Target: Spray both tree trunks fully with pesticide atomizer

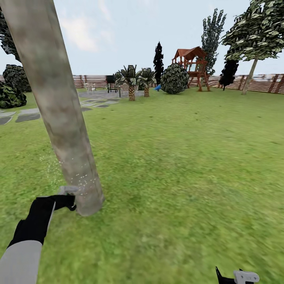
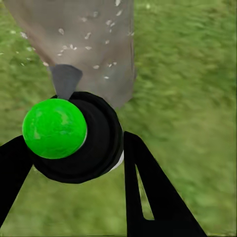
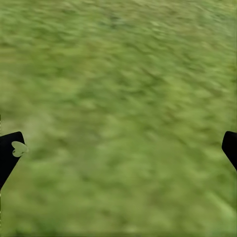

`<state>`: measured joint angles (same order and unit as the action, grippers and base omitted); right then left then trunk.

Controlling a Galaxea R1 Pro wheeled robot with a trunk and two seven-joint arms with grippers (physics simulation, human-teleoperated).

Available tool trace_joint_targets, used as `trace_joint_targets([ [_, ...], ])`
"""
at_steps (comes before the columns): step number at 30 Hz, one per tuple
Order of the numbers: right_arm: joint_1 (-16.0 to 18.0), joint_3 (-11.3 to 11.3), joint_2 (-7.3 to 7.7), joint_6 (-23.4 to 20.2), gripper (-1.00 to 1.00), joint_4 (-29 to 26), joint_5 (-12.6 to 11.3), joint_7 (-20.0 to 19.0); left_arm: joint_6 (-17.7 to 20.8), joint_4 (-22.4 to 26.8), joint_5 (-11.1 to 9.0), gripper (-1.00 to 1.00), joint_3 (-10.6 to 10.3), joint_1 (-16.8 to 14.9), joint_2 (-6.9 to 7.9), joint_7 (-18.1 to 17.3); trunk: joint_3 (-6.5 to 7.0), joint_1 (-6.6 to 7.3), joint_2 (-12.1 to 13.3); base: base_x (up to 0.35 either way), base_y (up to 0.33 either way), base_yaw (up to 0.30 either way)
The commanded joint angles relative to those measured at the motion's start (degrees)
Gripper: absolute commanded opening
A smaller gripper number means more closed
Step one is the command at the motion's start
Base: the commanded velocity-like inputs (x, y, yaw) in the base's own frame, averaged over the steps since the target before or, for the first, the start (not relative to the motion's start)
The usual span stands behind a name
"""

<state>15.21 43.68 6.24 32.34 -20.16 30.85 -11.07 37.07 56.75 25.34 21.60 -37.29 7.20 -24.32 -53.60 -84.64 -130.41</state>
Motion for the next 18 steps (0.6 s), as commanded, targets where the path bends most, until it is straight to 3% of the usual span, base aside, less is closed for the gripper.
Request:
trace_joint_targets([
  [1, 0.00, 0.00, 0.00, 0.00, 1.00, -0.01, 0.00, 0.00, 0.48, 0.01, -0.40, -1.00, -0.07, 0.04, 0.84, -0.99, 0.00, 0.00, 0.00, 0.000, 0.000, 0.000],
  [6, 0.00, 0.00, 0.00, 0.00, 1.00, -0.01, 0.00, 0.00, 2.35, 0.43, -0.27, -1.00, -0.71, -0.25, 0.67, -1.77, 0.00, 0.00, 0.00, 0.000, 0.000, 0.000],
  [12, 0.00, 0.09, 0.00, 0.00, 1.00, -0.05, -0.02, 0.02, 8.01, 1.77, 0.00, -1.00, -0.68, -5.34, 1.72, -1.80, 0.00, 0.00, 0.00, 0.000, 0.000, 0.007],
  [18, 0.01, 0.09, 0.00, 0.00, 1.00, -0.05, -0.09, 0.05, 8.63, 2.95, 0.06, -1.00, -0.75, -5.41, 1.61, -1.80, 0.00, 0.00, 0.00, -0.063, -0.039, 0.225],
])
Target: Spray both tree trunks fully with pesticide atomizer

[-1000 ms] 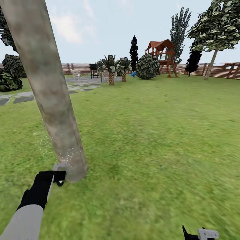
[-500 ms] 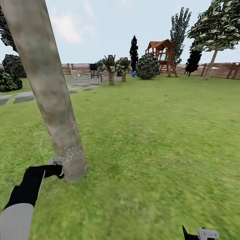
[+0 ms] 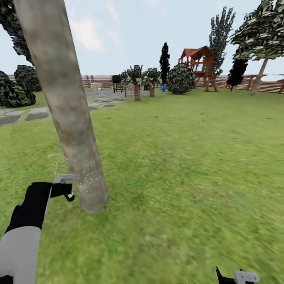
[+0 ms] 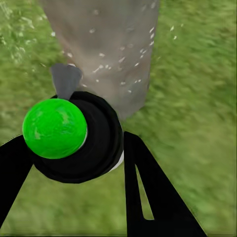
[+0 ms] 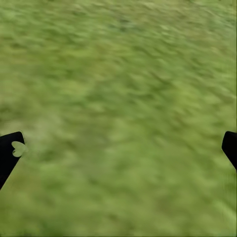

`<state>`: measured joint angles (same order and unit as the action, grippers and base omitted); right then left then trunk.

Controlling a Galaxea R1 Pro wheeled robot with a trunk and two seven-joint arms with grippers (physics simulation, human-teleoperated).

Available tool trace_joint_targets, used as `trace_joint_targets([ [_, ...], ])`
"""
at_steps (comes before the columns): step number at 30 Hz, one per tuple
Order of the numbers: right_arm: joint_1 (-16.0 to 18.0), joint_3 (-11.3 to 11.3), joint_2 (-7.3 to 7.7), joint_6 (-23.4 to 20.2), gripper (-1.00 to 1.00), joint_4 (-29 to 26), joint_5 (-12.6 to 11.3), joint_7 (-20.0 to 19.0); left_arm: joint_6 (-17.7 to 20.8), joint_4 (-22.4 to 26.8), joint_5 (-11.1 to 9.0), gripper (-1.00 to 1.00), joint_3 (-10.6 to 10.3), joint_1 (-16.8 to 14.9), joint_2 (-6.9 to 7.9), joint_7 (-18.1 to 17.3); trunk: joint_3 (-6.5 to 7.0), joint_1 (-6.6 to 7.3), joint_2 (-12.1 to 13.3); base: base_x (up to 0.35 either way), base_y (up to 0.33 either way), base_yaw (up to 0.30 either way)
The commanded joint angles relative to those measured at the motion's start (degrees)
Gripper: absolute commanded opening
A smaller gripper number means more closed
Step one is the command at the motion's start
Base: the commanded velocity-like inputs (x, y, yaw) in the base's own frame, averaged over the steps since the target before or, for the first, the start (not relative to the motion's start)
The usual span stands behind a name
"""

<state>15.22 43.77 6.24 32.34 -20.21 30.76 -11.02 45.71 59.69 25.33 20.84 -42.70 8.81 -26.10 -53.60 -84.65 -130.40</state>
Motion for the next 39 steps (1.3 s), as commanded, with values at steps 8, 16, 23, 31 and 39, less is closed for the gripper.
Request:
trace_joint_targets([
  [8, 0.01, 0.00, 0.08, 0.00, 1.00, 0.00, 0.00, -0.04, 4.84, 2.00, 0.12, -1.00, -0.07, -1.75, -0.46, 1.67, 0.00, 0.00, 0.00, -0.140, -0.194, 0.139],
  [16, 0.01, 0.00, 0.09, 0.01, 1.00, 0.00, 0.00, -0.02, 6.57, 4.37, 1.97, -1.00, -0.16, -2.03, 0.20, 3.61, 0.00, 0.00, 0.00, 0.080, -0.057, 0.080],
  [23, -0.01, 0.00, 0.09, 0.00, 1.00, 0.00, 0.00, -0.04, 6.67, 5.04, 4.02, -1.00, 0.23, -1.83, -0.40, 5.13, 0.00, 0.00, 0.00, 0.034, -0.052, 0.199],
  [31, -0.01, 0.00, 0.09, 0.00, 1.00, 0.00, 0.00, -0.05, 6.75, 6.57, 3.86, -1.00, 0.52, -1.55, -0.64, 5.02, 0.00, 0.00, 0.00, 0.094, -0.250, 0.005],
  [39, -0.01, 0.00, 0.09, 0.00, 1.00, 0.00, 0.00, -0.05, 6.76, 6.58, 3.76, -1.00, 0.59, -1.50, -0.70, 5.01, 0.00, 0.00, 0.00, 0.002, -0.273, 0.000],
])
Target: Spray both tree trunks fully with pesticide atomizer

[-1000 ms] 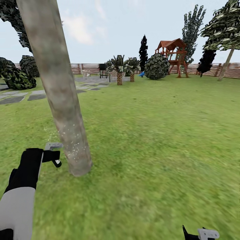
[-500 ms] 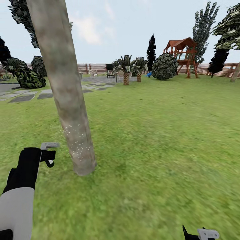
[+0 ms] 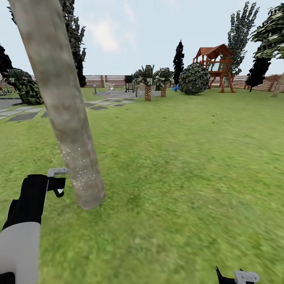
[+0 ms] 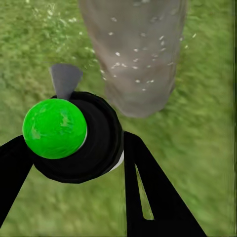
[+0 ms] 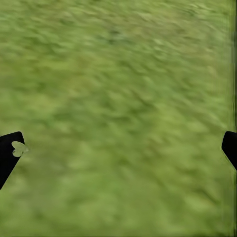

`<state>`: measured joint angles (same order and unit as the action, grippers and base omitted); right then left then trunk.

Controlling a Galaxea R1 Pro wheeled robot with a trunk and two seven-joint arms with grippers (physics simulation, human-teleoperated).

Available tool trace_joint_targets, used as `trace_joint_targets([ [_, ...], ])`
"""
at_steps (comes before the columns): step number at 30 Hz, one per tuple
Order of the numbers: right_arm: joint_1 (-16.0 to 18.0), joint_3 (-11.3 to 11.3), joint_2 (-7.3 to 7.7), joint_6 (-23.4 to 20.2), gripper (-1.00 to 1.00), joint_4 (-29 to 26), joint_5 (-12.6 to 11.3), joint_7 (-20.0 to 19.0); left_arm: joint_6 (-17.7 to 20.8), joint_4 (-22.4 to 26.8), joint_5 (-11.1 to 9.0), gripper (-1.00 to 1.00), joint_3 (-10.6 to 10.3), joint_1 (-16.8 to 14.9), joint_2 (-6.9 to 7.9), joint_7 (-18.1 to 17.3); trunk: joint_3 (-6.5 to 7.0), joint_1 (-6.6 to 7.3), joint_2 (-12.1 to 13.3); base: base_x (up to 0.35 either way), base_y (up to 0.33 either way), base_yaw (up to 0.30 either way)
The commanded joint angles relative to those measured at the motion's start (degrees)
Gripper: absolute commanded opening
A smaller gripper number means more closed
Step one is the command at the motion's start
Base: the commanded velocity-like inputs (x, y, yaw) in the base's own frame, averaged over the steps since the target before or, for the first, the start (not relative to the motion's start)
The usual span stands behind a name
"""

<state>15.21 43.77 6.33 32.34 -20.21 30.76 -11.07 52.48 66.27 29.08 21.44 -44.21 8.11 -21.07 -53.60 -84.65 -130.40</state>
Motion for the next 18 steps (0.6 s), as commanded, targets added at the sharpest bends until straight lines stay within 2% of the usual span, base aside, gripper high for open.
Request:
trace_joint_targets([
  [1, 0.00, 0.00, 0.00, 0.00, 1.00, 0.00, 0.00, 0.00, -0.01, 0.00, 0.01, -1.00, 0.01, 0.00, 0.00, -0.02, 0.00, 0.00, 0.00, 0.000, -0.273, 0.000],
  [18, 0.02, 0.00, 0.00, 0.00, 1.00, 0.00, 0.00, 0.00, 1.02, 0.00, 0.05, -1.00, 0.09, -0.18, 0.06, -0.02, 0.00, 0.00, 0.00, 0.071, -0.273, 0.000],
])
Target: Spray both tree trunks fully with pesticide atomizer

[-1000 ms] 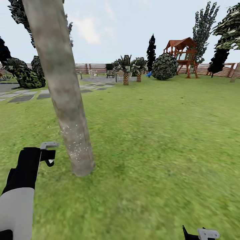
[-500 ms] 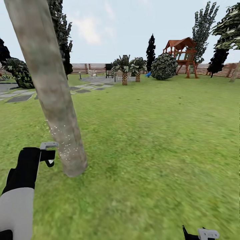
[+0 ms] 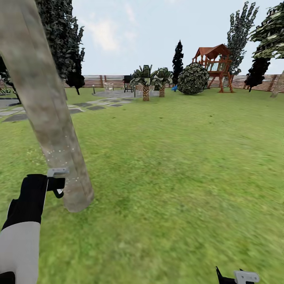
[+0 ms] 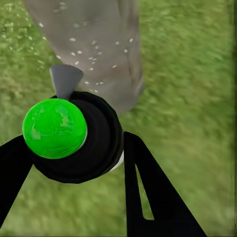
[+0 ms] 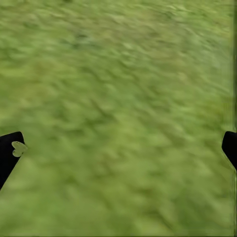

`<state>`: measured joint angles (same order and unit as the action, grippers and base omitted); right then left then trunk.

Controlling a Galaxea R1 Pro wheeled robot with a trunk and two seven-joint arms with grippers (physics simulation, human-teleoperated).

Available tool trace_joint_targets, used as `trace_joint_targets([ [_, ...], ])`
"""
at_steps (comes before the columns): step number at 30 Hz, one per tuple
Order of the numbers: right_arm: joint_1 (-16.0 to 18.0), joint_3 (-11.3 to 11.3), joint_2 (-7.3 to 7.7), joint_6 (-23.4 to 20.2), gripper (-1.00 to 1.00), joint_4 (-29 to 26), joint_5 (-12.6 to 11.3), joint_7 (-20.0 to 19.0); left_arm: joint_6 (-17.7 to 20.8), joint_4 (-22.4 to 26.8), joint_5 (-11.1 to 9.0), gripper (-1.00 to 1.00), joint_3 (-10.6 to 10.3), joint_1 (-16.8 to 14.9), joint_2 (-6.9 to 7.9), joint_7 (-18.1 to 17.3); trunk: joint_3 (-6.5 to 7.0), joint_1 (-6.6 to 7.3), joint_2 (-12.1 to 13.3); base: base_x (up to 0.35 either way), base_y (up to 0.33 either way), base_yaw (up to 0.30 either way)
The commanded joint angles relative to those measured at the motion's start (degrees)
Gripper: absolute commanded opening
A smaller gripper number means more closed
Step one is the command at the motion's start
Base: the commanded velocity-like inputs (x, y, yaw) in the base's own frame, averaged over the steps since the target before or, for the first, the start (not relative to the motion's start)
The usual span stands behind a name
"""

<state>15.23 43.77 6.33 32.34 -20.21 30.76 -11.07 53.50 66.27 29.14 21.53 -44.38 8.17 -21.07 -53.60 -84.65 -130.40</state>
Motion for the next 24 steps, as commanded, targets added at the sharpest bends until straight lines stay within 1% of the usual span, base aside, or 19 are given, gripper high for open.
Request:
trace_joint_targets([
  [1, 0.00, 0.00, 0.00, 0.00, 1.00, 0.00, 0.00, 0.00, -0.02, 0.00, 0.02, -1.00, 0.02, 0.00, 0.00, -0.02, 0.00, 0.00, 0.00, 0.010, -0.273, 0.000],
  [6, -0.02, 0.00, 0.00, 0.00, 1.00, 0.00, 0.00, 0.00, -0.01, -0.08, 0.03, -1.00, 0.01, -0.05, 0.05, -0.02, 0.00, 0.00, 0.00, 0.002, -0.273, 0.031],
  [14, -0.02, -0.07, 0.00, 0.00, 1.00, 0.00, 0.00, 0.01, 0.10, -0.08, 0.04, -1.00, 0.01, -0.17, 0.14, -0.02, 0.00, 0.00, 0.00, 0.020, -0.273, 0.253],
  [18, -0.01, -0.05, 0.00, 0.00, 1.00, 0.00, 0.00, 0.00, 0.11, -0.39, 0.11, -1.00, 0.04, -0.18, 0.19, -0.02, 0.00, 0.00, 0.00, 0.178, -0.231, 0.228],
  [24, -0.01, -0.08, 0.00, 0.01, 1.00, 0.00, 0.08, 0.00, 0.12, -0.69, 0.20, -1.00, 0.09, 0.24, 0.68, 0.06, 0.00, 0.00, 0.00, 0.236, -0.191, 0.027],
])
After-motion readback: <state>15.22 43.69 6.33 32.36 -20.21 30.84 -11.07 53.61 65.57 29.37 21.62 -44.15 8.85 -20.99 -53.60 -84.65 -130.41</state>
